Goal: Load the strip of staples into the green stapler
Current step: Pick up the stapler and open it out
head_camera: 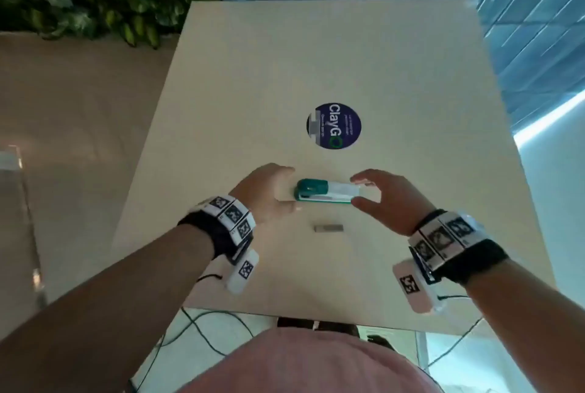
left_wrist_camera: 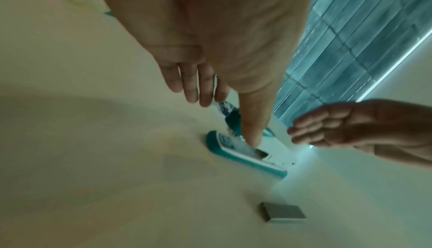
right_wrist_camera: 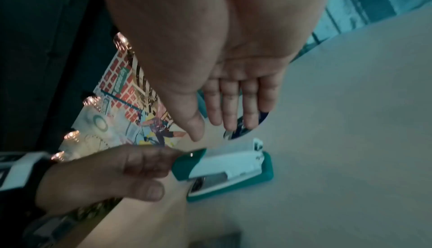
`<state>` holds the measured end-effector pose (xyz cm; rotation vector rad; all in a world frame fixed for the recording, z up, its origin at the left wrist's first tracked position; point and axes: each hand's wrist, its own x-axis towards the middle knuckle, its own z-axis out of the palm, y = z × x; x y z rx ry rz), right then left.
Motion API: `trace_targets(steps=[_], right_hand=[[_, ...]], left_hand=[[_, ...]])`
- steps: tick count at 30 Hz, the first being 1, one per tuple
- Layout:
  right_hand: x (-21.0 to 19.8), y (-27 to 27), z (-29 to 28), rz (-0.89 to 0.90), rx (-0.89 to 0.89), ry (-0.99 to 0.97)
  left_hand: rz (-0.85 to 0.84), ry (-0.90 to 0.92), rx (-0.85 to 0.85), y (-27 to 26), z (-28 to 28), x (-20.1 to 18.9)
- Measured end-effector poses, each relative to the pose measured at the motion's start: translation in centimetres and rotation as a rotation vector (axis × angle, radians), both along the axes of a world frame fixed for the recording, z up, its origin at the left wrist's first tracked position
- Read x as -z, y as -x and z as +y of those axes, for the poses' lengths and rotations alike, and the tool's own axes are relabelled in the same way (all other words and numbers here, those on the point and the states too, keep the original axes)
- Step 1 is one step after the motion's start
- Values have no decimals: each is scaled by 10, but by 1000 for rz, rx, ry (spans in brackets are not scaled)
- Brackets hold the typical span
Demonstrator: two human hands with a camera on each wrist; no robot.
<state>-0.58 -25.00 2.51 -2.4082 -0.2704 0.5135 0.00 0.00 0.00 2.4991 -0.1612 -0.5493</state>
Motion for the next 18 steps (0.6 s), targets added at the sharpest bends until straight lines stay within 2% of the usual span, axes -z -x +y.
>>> trace_targets(steps=[4,10,18], right_hand=[[15,-14,36,24,-47,23],[31,-31,71,-2,-148,125],[28,-37,72,3,-214,139]], left_hand=[[-37,-39,72,-16,-22,11],[-22,49,40,-23,-28,24],[-41,92,61,-30,-20,35]])
